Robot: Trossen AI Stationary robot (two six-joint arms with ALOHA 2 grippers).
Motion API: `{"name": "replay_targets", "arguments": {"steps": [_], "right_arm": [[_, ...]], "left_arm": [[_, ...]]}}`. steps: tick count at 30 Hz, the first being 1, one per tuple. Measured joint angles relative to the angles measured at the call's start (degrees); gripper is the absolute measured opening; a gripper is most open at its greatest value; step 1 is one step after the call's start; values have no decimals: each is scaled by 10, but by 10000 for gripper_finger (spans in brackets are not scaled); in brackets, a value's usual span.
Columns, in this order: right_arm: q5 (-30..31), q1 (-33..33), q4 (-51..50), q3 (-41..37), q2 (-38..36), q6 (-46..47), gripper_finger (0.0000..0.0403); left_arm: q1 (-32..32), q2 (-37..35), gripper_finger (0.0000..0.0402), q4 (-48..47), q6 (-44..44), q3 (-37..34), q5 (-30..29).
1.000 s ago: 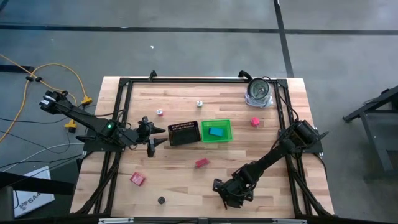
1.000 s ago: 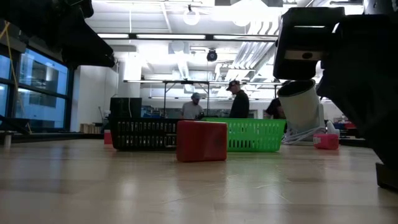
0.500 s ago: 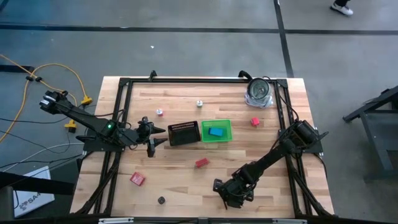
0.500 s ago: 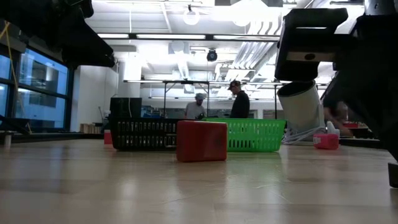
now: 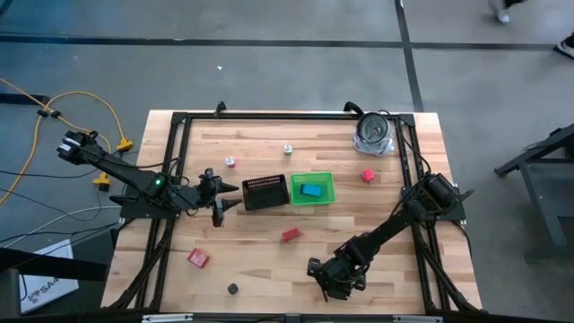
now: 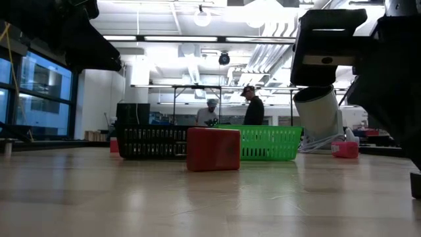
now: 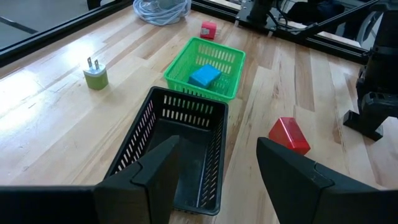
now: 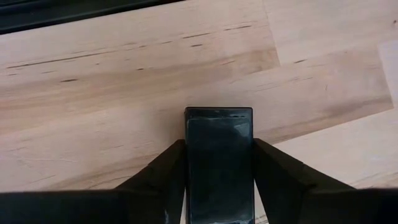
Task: Pick & Place Office items
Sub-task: Put the black digital timer into the green bin
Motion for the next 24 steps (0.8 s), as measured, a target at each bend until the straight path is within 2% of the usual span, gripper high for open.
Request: {"name": "replay_targets", "arguments": {"steps": [15,24], "right_arm": [[-13,0,-1,1,-4,30,150],[-16,-4,-24,47,-5,31,149]], "left_arm": [[0,0,204,0,0,0,0],[0,0,204,0,0,0,0]]}}
